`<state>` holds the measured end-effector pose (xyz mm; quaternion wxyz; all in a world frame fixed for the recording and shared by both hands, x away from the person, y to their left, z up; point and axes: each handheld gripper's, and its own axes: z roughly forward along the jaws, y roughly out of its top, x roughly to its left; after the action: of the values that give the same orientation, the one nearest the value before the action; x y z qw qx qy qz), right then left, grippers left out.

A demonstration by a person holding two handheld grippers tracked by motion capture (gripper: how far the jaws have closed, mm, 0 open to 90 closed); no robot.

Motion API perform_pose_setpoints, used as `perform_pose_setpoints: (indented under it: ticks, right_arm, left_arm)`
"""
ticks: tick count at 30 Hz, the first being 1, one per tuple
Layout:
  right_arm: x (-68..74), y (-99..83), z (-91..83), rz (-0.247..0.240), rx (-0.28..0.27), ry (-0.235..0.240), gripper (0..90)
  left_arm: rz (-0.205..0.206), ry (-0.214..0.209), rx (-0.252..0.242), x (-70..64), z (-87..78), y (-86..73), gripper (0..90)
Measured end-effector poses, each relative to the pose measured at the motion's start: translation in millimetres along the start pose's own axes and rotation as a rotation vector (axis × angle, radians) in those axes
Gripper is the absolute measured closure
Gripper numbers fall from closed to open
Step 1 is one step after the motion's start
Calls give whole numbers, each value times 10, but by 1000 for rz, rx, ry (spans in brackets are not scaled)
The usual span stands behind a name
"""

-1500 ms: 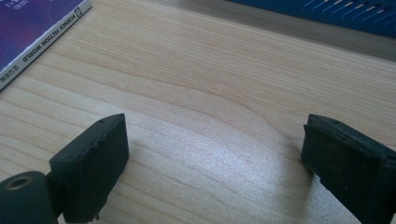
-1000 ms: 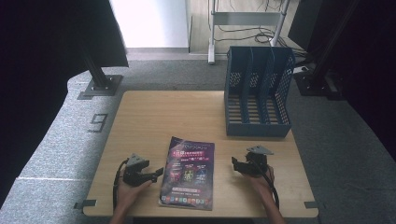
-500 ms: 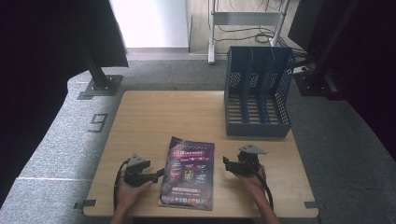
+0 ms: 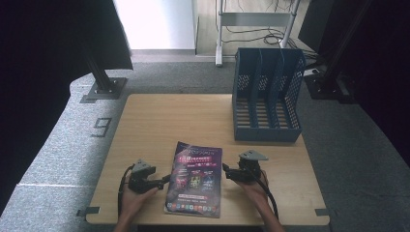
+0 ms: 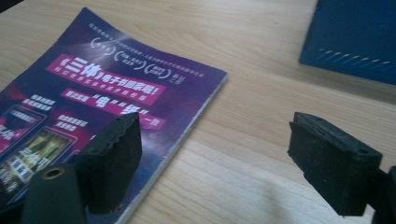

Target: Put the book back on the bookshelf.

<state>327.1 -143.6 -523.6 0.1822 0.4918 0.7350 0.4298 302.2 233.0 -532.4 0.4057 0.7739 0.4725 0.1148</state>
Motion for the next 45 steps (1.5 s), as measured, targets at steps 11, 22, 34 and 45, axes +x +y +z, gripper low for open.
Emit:
perform_pose_setpoints:
  ticks: [11, 22, 34, 45]
  right_arm:
    - [111, 5, 45, -9, 4, 27, 176]
    - [195, 4, 116, -2, 7, 59, 195]
    - [356, -58, 293, -24, 48, 96, 213]
    - [432, -139, 421, -50, 91, 74, 205]
  left_arm:
    - [1, -3, 4, -6, 10, -1, 223]
    - [6, -9, 6, -31, 21, 4, 223]
    - [4, -6, 4, -48, 32, 4, 220]
    - [-1, 3, -3, -60, 40, 9, 212]
